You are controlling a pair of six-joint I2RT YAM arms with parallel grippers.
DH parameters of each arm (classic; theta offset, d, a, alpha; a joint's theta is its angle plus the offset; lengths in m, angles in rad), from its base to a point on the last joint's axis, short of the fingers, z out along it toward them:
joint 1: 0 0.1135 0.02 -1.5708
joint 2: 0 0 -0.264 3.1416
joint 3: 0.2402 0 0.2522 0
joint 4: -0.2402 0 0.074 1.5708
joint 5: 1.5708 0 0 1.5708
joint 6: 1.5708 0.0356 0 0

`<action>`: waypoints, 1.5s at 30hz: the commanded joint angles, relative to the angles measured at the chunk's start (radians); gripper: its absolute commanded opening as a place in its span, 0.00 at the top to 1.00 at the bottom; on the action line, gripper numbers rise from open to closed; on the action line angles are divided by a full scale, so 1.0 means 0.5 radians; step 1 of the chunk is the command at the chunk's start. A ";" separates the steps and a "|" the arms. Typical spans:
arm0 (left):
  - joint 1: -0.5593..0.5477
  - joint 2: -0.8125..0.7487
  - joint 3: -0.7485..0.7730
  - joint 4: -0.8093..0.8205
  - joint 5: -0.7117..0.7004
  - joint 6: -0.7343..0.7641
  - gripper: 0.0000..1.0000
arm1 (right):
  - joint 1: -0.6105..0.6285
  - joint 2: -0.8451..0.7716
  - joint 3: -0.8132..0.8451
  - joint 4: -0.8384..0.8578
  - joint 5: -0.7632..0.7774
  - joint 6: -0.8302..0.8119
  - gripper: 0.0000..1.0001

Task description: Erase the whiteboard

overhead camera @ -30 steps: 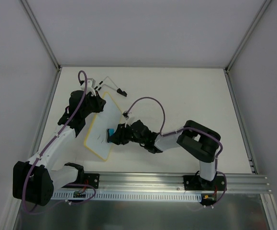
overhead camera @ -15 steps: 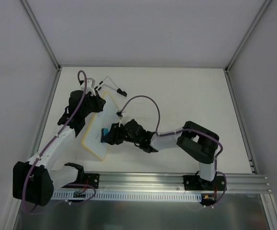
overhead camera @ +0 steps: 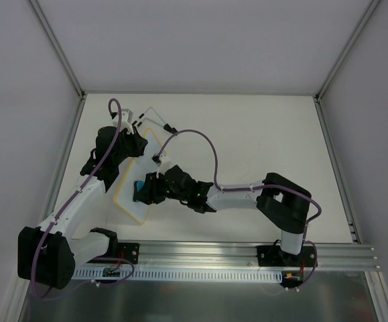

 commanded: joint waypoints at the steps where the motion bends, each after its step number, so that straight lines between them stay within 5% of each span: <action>1: -0.027 -0.005 0.014 0.030 0.035 -0.069 1.00 | 0.068 -0.155 0.190 0.167 0.001 -0.046 1.00; 10: -0.030 -0.017 0.010 0.030 0.026 -0.060 1.00 | 0.068 -0.170 0.129 0.171 0.090 -0.058 1.00; 22: -0.030 -0.023 0.017 0.030 0.008 -0.054 1.00 | -0.024 -0.124 -0.408 0.223 0.271 0.292 1.00; 45: -0.034 -0.054 -0.008 0.039 0.005 -0.127 1.00 | 0.095 0.042 0.040 0.256 0.063 0.310 1.00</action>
